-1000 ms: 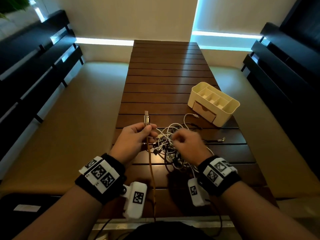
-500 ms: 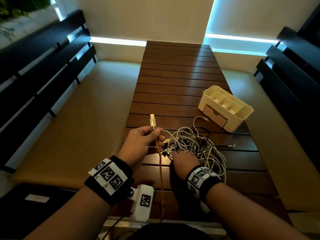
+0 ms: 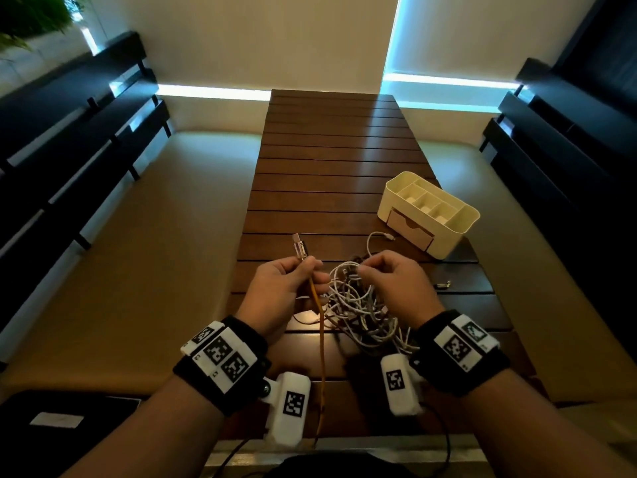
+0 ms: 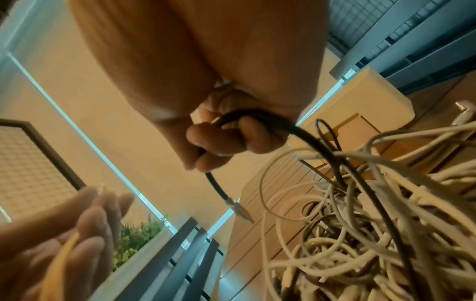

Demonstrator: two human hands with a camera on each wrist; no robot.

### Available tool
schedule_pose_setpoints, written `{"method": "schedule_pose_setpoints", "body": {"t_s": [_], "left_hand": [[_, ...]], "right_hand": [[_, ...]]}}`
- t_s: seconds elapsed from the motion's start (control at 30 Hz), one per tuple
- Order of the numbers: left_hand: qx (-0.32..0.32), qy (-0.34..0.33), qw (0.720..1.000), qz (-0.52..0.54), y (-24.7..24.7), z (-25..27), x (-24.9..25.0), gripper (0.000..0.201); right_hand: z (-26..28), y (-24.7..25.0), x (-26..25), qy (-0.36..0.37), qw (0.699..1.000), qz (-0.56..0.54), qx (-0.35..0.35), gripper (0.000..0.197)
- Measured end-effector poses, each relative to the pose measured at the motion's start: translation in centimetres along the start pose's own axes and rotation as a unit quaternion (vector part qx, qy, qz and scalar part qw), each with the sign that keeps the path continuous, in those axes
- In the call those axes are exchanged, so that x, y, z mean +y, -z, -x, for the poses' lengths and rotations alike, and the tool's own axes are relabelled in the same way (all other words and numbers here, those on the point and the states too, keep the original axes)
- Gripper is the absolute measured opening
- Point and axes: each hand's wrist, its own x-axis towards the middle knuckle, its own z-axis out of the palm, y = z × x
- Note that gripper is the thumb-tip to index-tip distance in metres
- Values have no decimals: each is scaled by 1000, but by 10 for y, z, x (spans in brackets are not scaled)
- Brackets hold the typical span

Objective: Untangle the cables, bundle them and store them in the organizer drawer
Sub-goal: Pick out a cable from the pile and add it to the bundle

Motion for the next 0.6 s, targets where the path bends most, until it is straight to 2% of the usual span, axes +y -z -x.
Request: {"method": "schedule_pose_setpoints", "body": {"t_s": [0.1, 0.17, 0.3, 0.6], "left_hand": [[3, 0, 1000, -2, -1, 0, -3, 23], [5, 1, 1000, -3, -3, -1, -3, 22], [11, -6, 1000, -6, -5, -4, 1, 21], [-1, -11, 1000, -7, -7, -4, 6, 20]], "right_hand": [[8, 0, -4, 6, 992, -128, 12, 10], [12, -1, -7, 8, 986, -167, -4, 17], [18, -8, -9, 22, 982, -184, -21, 23], [25, -20, -7, 67, 980, -182, -42, 23]]}}
